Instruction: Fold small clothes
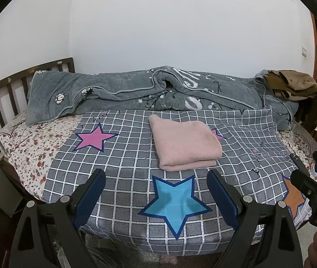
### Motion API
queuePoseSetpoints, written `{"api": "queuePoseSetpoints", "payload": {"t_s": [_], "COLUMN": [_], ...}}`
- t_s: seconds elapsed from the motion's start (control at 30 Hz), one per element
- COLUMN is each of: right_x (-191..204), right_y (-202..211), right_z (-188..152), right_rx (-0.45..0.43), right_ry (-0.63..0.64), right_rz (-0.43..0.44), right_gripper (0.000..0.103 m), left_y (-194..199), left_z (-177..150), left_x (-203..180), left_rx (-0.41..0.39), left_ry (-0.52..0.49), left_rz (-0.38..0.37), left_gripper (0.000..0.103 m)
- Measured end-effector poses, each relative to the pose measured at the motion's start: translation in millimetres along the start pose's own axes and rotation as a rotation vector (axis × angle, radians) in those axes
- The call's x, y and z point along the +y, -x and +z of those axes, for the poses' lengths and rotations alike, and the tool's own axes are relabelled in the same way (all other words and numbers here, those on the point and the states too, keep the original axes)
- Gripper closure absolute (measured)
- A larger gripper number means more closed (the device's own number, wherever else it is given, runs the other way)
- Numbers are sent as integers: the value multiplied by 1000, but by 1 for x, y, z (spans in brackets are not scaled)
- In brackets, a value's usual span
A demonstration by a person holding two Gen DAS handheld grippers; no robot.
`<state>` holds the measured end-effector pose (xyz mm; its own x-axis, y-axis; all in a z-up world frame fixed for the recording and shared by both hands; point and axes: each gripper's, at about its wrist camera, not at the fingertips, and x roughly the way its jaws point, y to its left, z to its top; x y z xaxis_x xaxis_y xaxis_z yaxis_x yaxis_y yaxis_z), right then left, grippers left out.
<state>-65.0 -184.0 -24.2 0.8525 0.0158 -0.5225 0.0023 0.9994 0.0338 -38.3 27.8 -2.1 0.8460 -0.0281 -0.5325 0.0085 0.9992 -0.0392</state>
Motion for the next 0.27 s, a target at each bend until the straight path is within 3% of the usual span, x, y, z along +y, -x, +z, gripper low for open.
{"api": "queuePoseSetpoints", "payload": {"t_s": [0.27], "right_x": [0], "right_y": [0], "right_z": [0], "right_rx": [0], "right_ry": [0], "right_rz": [1], "right_gripper": [0], "left_y": [1], "left_z": [1], "left_x": [0], "left_rx": [-4], "left_ry": [-6], "left_rz": [-2], "left_gripper": [11]}}
